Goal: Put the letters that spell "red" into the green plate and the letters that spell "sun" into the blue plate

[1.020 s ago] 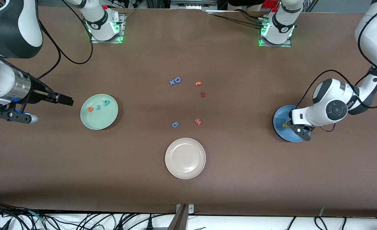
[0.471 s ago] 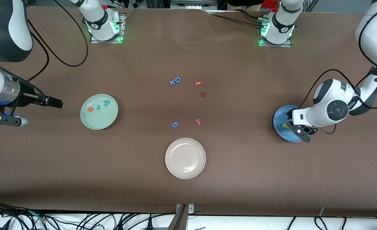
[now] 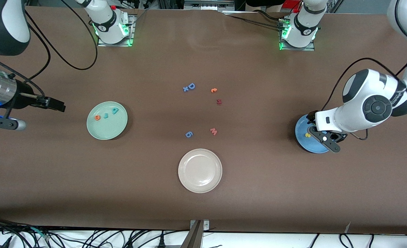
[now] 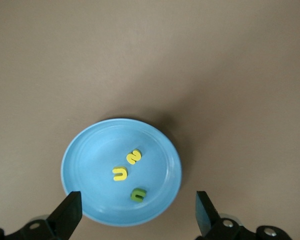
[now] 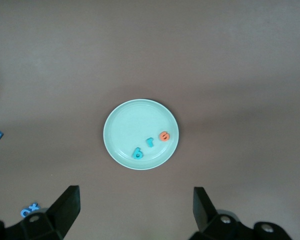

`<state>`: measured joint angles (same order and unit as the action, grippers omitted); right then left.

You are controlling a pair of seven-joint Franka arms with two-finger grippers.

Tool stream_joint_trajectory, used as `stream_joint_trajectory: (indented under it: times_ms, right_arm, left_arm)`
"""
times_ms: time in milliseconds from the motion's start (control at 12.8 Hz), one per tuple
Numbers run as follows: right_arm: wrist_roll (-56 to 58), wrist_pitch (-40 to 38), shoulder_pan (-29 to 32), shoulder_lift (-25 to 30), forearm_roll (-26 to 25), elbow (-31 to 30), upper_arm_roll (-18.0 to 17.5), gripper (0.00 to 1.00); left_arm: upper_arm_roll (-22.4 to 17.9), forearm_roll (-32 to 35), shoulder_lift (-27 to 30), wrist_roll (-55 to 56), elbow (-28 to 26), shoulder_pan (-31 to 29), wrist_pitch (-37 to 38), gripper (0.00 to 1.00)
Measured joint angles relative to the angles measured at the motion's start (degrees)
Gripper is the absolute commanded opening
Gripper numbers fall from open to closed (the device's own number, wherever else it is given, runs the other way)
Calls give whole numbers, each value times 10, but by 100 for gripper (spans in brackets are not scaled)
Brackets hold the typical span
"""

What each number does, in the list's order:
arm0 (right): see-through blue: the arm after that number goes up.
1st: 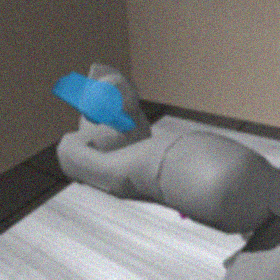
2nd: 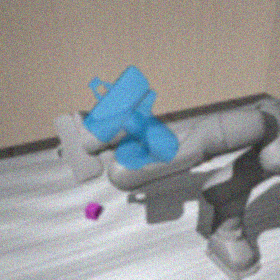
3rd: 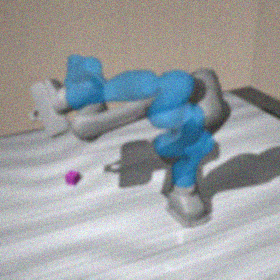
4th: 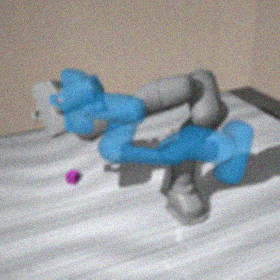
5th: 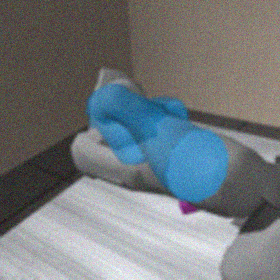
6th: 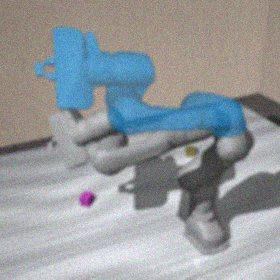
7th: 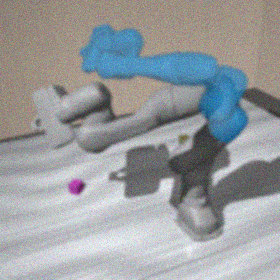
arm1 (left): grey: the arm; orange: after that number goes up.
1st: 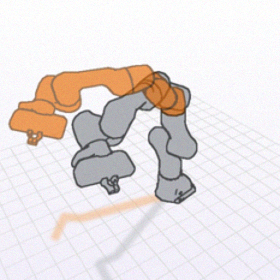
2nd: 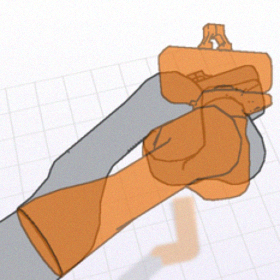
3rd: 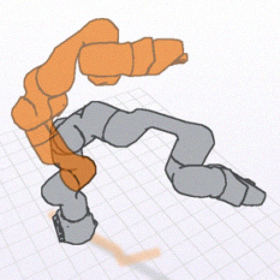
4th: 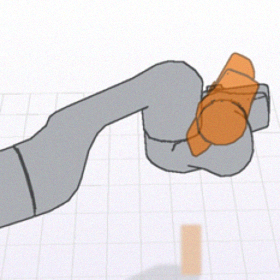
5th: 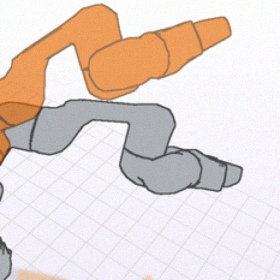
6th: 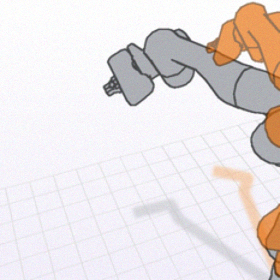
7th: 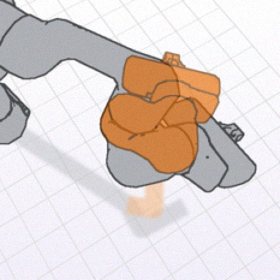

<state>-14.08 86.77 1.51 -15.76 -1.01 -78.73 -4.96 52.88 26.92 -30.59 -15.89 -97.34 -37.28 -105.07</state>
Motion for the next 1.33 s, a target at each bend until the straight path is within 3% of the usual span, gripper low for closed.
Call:
stream_joint_trajectory:
  times_ms: [157,471,706,863,941,1098,1333]
  right_arm:
    - [0,1,9,0,0,0,0,100]
    - [0,57,8,-3,0,-2,-4,100]
    - [0,95,4,-5,0,-13,-6,100]
    - [1,96,3,-5,0,-14,-6,100]
    - [1,96,3,-5,0,-15,-6,100]
    - [1,96,3,-5,0,-15,-6,100]
    - [1,94,3,-4,0,-15,-6,100]
  left_arm:
    - [2,0,6,44,61,33,76,100]
    - [6,-14,26,77,170,44,180,100]
    - [12,-34,47,118,205,46,227,100]
    - [-6,-52,65,156,210,65,228,100]
    - [-44,-63,78,202,211,97,227,100]
    - [-182,-115,107,255,212,201,226,100]
    - [-360,-226,143,235,204,313,184,100]
